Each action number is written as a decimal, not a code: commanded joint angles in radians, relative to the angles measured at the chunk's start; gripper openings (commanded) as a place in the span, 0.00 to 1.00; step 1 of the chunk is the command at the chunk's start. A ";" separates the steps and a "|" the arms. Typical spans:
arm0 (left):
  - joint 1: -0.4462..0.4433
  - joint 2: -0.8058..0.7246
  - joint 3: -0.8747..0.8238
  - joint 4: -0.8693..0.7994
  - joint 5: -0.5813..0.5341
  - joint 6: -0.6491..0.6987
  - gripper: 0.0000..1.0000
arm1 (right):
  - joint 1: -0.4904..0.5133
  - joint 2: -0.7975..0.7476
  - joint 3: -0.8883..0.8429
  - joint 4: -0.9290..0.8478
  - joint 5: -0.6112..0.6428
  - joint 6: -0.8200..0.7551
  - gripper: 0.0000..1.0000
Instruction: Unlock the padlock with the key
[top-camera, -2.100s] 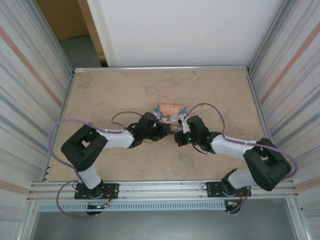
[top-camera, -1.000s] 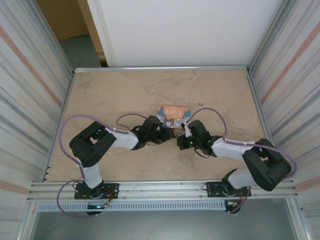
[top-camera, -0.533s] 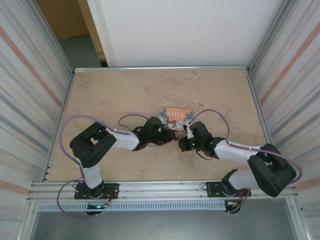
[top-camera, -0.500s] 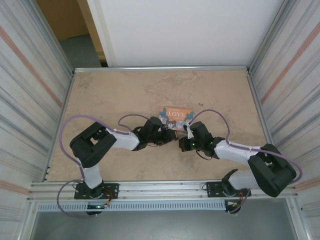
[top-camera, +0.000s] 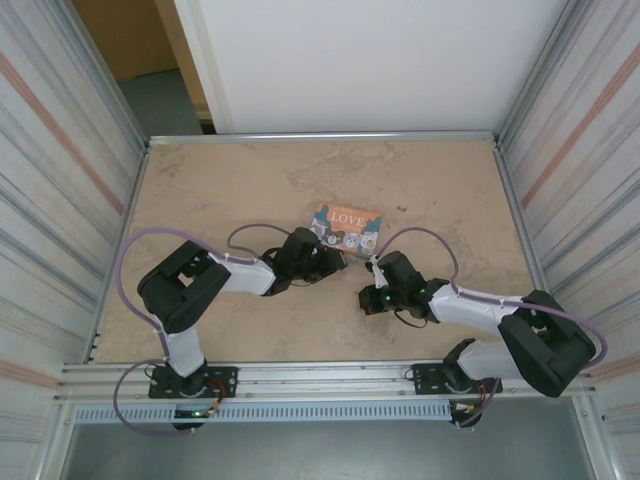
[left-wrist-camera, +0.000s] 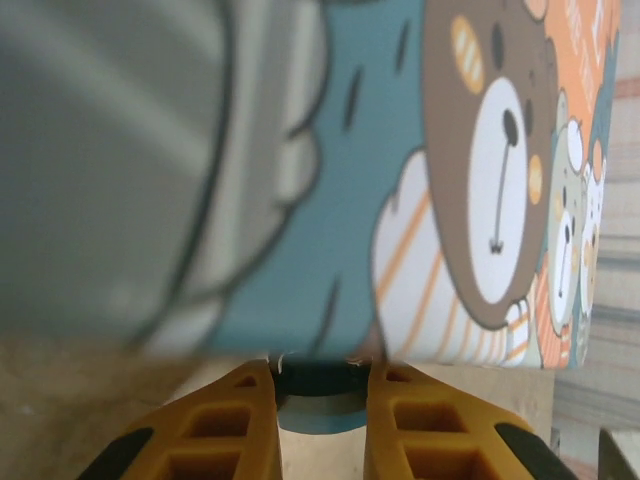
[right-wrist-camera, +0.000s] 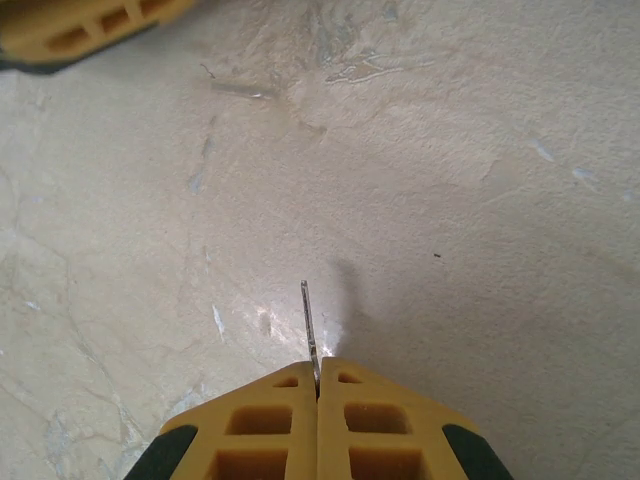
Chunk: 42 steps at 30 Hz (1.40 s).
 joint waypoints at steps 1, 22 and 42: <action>0.001 0.012 0.026 -0.042 -0.046 0.004 0.11 | 0.005 -0.027 -0.022 -0.078 0.000 0.026 0.00; -0.051 -0.072 0.004 -0.078 -0.015 -0.002 0.11 | -0.041 -0.036 0.106 -0.021 -0.001 -0.056 0.00; -0.057 -0.081 -0.009 -0.068 -0.017 -0.008 0.10 | -0.016 0.114 0.139 0.047 0.032 -0.064 0.00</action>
